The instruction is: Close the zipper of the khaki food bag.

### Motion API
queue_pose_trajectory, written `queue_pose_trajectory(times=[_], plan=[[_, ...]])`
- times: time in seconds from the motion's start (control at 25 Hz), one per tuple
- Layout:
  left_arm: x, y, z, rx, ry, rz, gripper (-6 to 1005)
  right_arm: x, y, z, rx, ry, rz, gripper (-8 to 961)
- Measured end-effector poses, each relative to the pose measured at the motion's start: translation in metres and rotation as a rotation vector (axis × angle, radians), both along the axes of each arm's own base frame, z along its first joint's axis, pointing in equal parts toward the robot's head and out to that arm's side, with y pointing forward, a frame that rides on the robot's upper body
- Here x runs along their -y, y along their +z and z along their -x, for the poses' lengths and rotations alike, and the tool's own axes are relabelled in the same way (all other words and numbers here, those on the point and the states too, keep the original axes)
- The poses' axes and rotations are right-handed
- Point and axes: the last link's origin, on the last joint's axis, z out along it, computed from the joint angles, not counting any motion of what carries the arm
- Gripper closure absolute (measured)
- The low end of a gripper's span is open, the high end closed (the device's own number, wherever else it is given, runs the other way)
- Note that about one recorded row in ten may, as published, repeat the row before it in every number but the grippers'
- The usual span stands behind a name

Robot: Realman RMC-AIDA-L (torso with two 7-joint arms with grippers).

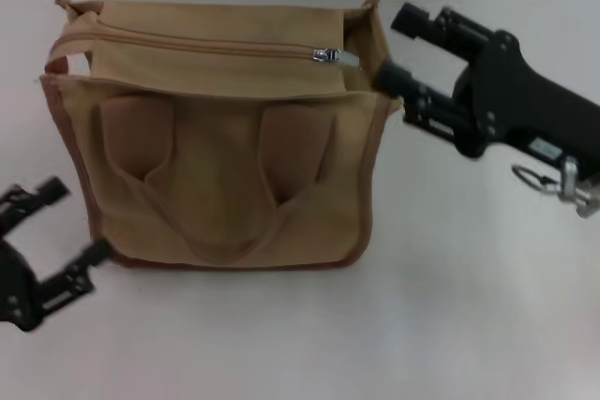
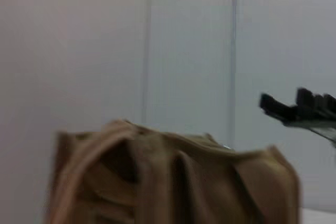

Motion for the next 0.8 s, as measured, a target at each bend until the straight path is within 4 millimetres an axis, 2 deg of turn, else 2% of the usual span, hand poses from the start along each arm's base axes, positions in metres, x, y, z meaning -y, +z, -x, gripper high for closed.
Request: queue_pose_trajectory(times=[0.16,0.2,0.36,0.64,0.8], plan=[[-0.002,-0.004,-0.003,-0.016,-0.028,0.043,199,0.023,-0.008,-0.002,0.036,0.117,-0.004,295],[-0.011,-0.011,-0.011,-0.035,-0.088,0.109,199,0.029,-0.012,-0.003,0.052,0.148,0.007,294],[-0.025,-0.021,-0.023,-0.051,-0.153,0.189,199,0.048,-0.026,-0.004,0.119,0.253,0.097,293],[-0.043,-0.029,-0.040,-0.078,-0.227,0.320,199,0.055,-0.048,-0.015,0.254,0.218,0.216,290],[-0.044,-0.035,-0.047,-0.110,-0.282,0.431,199,0.060,-0.057,-0.024,0.330,0.207,0.257,288]])
